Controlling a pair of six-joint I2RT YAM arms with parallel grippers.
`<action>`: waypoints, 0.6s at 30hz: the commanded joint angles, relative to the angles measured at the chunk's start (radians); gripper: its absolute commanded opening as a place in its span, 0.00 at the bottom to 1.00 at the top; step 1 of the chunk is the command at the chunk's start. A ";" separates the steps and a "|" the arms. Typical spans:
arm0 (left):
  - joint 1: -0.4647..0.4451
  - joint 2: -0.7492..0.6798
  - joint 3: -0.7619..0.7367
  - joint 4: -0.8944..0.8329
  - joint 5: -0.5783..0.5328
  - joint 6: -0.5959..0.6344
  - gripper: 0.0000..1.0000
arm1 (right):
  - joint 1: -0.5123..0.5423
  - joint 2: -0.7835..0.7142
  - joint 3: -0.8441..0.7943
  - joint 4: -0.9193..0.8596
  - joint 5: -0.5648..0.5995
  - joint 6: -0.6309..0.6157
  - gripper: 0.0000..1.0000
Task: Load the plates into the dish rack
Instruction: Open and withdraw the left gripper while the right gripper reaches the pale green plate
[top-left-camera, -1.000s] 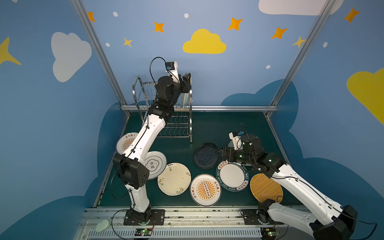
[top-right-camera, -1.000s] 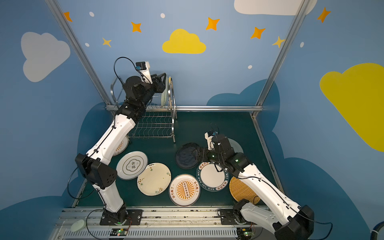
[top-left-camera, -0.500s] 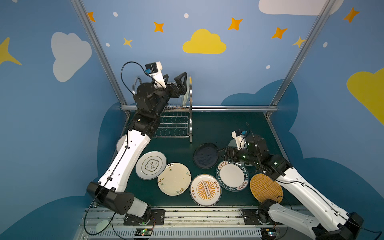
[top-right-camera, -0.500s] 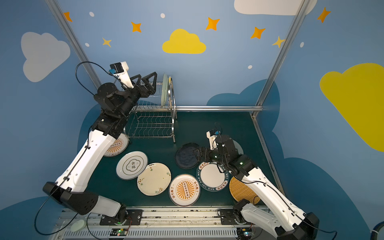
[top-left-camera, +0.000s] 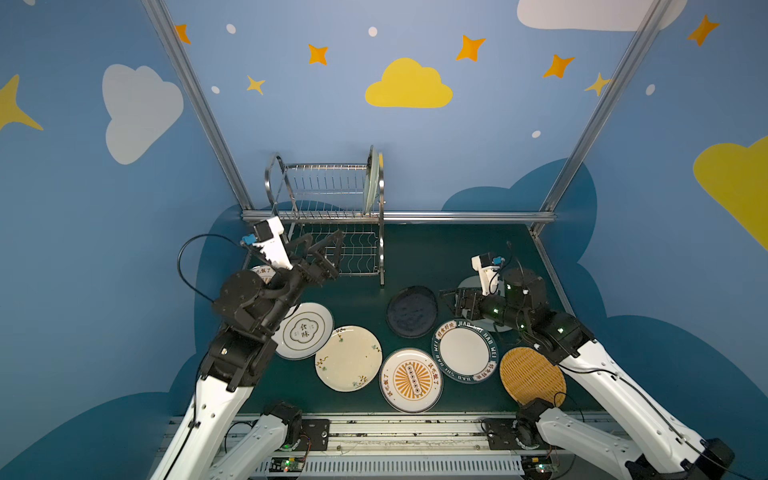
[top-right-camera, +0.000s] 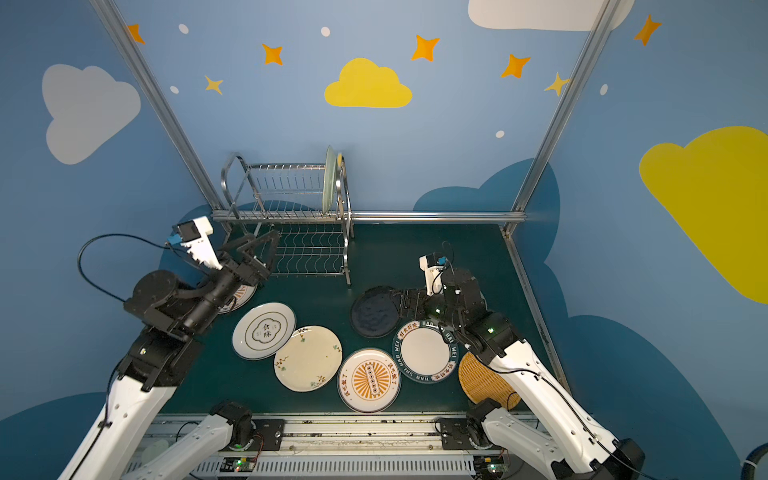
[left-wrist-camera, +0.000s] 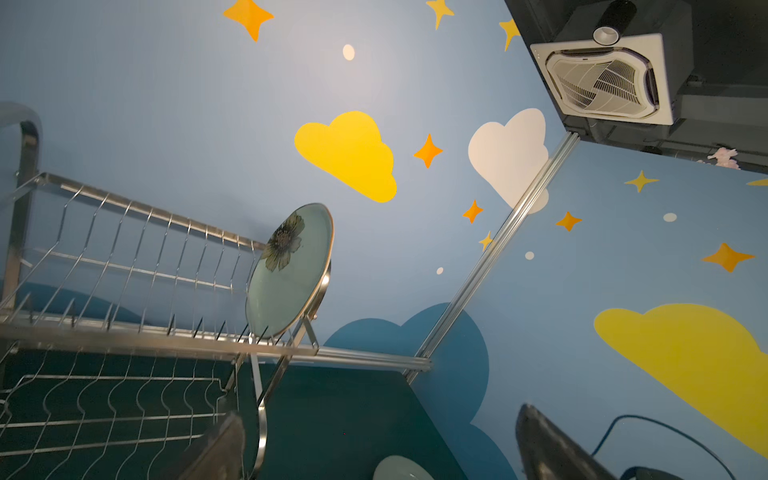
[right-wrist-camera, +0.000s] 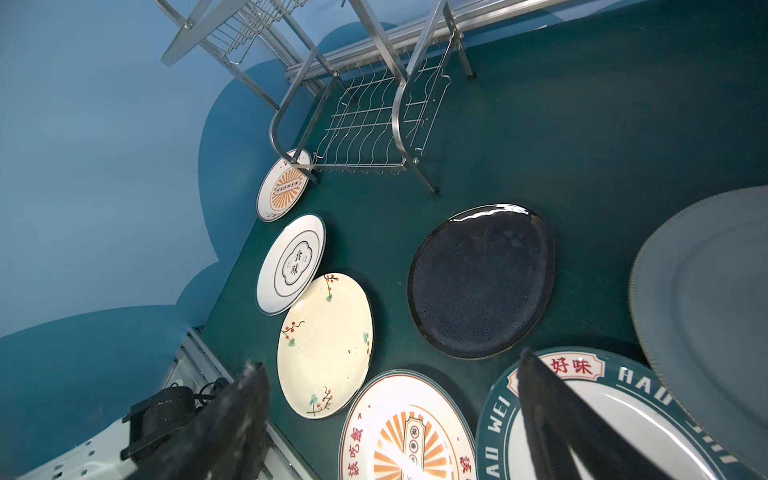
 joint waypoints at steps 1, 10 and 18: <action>0.005 -0.072 -0.088 -0.147 0.016 -0.030 1.00 | -0.014 -0.005 -0.042 0.068 -0.004 -0.015 0.91; 0.005 -0.293 -0.302 -0.314 0.049 0.008 1.00 | -0.052 -0.010 -0.128 0.143 0.018 -0.024 0.91; 0.006 -0.370 -0.380 -0.476 -0.017 0.111 1.00 | -0.115 0.002 -0.162 0.131 0.045 -0.010 0.91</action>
